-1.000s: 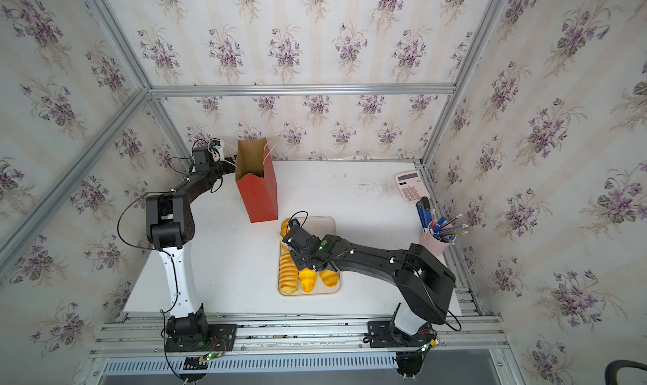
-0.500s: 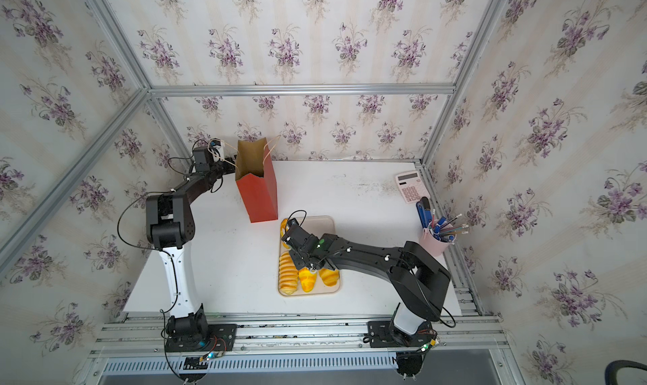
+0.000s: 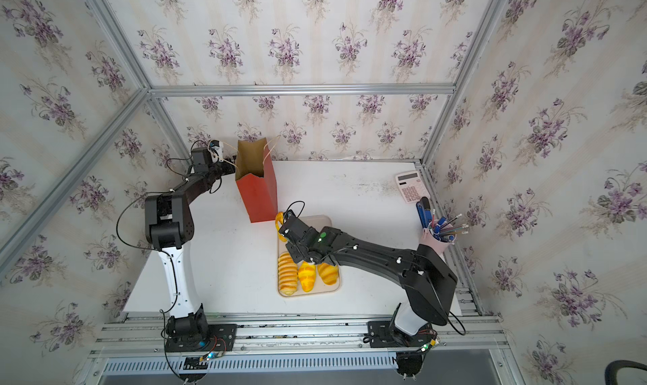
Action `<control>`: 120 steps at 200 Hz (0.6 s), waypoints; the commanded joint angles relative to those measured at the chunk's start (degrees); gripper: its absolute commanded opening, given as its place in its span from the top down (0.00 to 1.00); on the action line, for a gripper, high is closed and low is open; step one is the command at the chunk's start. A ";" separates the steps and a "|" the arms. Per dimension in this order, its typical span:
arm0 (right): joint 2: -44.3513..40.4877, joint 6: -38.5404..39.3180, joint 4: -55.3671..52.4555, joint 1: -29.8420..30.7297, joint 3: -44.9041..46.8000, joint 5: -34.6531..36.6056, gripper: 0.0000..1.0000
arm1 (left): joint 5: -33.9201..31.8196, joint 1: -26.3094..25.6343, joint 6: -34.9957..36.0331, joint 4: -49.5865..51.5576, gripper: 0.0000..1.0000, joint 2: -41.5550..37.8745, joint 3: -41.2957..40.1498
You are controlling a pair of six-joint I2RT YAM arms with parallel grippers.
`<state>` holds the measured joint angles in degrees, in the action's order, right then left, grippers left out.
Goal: Pack bread into a paper bag
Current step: Pick up the fake bread from the plate.
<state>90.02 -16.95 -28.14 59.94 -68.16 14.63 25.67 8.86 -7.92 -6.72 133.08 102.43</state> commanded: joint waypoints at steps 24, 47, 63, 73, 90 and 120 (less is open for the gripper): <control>-2.95 6.32 -6.25 0.26 -6.69 4.30 0.65 | 1.21 0.01 0.28 -1.54 0.01 -0.36 0.11; -5.09 9.94 -8.00 0.41 -11.37 4.26 0.64 | 1.27 -0.06 0.45 -1.28 0.01 -0.80 -0.08; -5.42 11.76 -9.97 0.98 -14.82 5.86 0.63 | 1.39 -0.02 0.43 -1.06 0.01 -0.90 0.04; -5.48 12.88 -10.50 1.14 -16.24 6.86 0.63 | 1.58 -0.05 0.36 -0.95 0.01 -0.96 0.14; -5.49 14.87 -9.75 1.33 -17.71 7.48 0.63 | 1.81 -0.07 0.21 -0.93 0.01 -1.13 0.11; -3.22 18.49 -9.48 1.33 -22.62 7.25 0.63 | 1.71 -0.05 0.58 -0.46 0.02 -1.67 -0.14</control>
<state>85.41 -2.52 -38.52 61.32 -87.64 20.51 26.85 8.86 -7.94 -6.63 132.38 102.43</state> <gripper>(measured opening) 0.374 0.984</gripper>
